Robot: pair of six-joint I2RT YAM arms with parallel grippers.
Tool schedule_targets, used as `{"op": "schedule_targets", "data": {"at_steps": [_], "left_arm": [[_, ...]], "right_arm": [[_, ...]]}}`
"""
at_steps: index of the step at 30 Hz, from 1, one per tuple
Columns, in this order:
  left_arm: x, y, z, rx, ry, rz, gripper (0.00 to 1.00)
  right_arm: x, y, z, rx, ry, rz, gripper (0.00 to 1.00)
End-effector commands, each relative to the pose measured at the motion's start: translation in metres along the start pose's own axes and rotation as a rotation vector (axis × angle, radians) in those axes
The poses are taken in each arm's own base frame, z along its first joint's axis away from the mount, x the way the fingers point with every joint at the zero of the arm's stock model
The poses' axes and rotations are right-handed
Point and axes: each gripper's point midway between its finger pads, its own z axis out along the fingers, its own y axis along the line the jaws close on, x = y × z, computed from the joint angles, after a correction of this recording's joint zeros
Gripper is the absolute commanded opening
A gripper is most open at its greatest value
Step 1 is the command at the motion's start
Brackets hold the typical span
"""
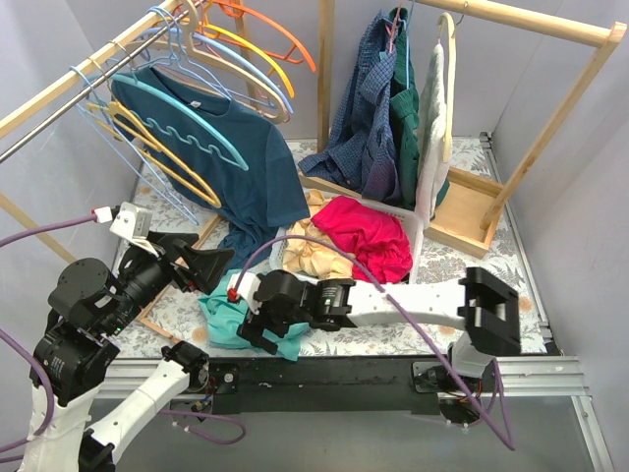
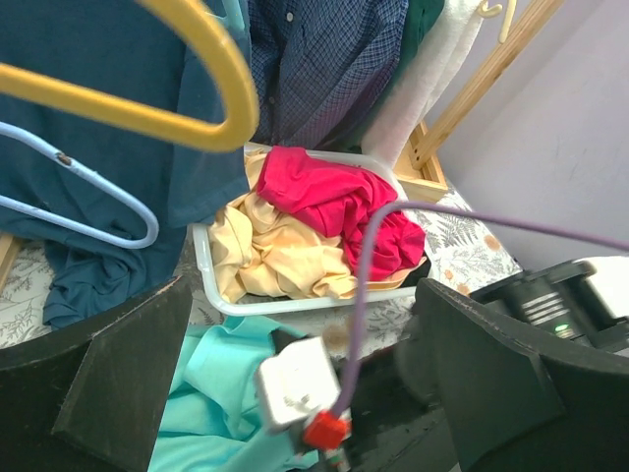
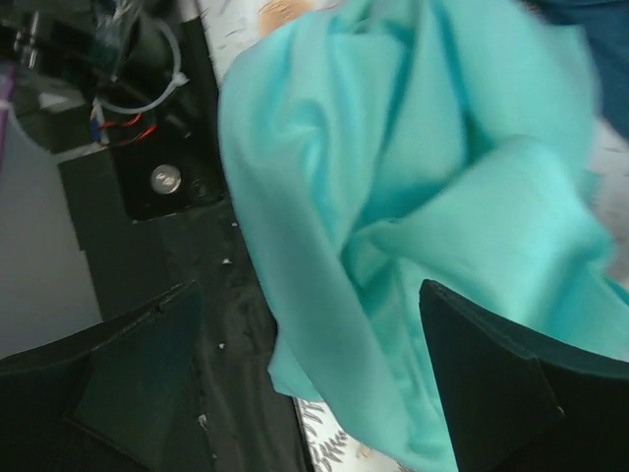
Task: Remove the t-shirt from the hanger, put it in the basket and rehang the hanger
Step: Pick up the T-shirt from the center of the board.
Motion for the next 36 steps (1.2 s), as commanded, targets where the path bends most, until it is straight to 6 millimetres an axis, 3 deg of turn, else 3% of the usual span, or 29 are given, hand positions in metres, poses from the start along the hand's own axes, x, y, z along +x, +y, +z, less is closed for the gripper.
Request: {"op": "schedule_targets", "data": {"at_steps": [1, 5, 10, 14, 18, 20, 22, 23, 24, 25, 26, 28, 31, 34, 36], "left_arm": [[0.003, 0.0, -0.001, -0.003, 0.014, -0.01, 0.98], [0.002, -0.001, -0.003, -0.001, 0.012, -0.009, 0.98], [0.002, -0.001, -0.005, 0.001, 0.017, 0.003, 0.98], [0.003, 0.001, -0.005, -0.005, 0.018, 0.012, 0.98], [0.004, 0.002, -0.005, -0.007, 0.017, 0.017, 0.98], [0.005, 0.003, -0.004, -0.01, 0.021, 0.018, 0.98], [0.006, 0.003, -0.004, -0.013, 0.023, 0.021, 0.98], [0.006, 0.004, -0.004, -0.016, 0.022, 0.021, 0.98], [0.006, 0.004, -0.004, -0.017, 0.022, 0.022, 0.98], [0.006, 0.005, -0.004, -0.019, 0.023, 0.022, 0.98], [0.006, 0.005, -0.004, -0.021, 0.024, 0.024, 0.98], [0.007, 0.007, -0.006, -0.031, 0.029, 0.038, 0.98], [0.004, 0.013, -0.008, -0.064, 0.019, 0.051, 0.98], [0.004, 0.014, -0.009, -0.07, 0.017, 0.051, 0.98], [0.003, 0.014, -0.011, -0.071, 0.01, 0.052, 0.98]], "right_arm": [[-0.018, 0.037, 0.022, -0.213, -0.033, -0.007, 0.98], [-0.001, 0.017, 0.051, -0.145, 0.021, 0.013, 0.98], [0.024, -0.013, 0.072, -0.047, 0.082, 0.044, 0.98], [0.076, -0.034, 0.093, 0.044, 0.22, 0.054, 0.98], [0.125, -0.044, 0.102, 0.104, 0.341, 0.066, 0.98], [0.14, -0.046, 0.103, 0.125, 0.374, 0.083, 0.98], [0.153, -0.048, 0.098, 0.138, 0.405, 0.089, 0.7], [0.151, -0.049, 0.095, 0.152, 0.405, 0.104, 0.51], [0.153, -0.056, 0.089, 0.196, 0.408, 0.106, 0.19], [0.151, -0.058, 0.084, 0.217, 0.404, 0.106, 0.07], [0.137, -0.061, 0.075, 0.235, 0.363, 0.111, 0.01], [0.124, -0.066, 0.062, 0.267, 0.321, 0.11, 0.01], [0.08, -0.072, 0.036, 0.309, 0.222, 0.101, 0.01], [0.031, -0.085, -0.006, 0.394, 0.106, 0.096, 0.01], [-0.001, -0.099, -0.046, 0.489, 0.01, 0.106, 0.01]]}}
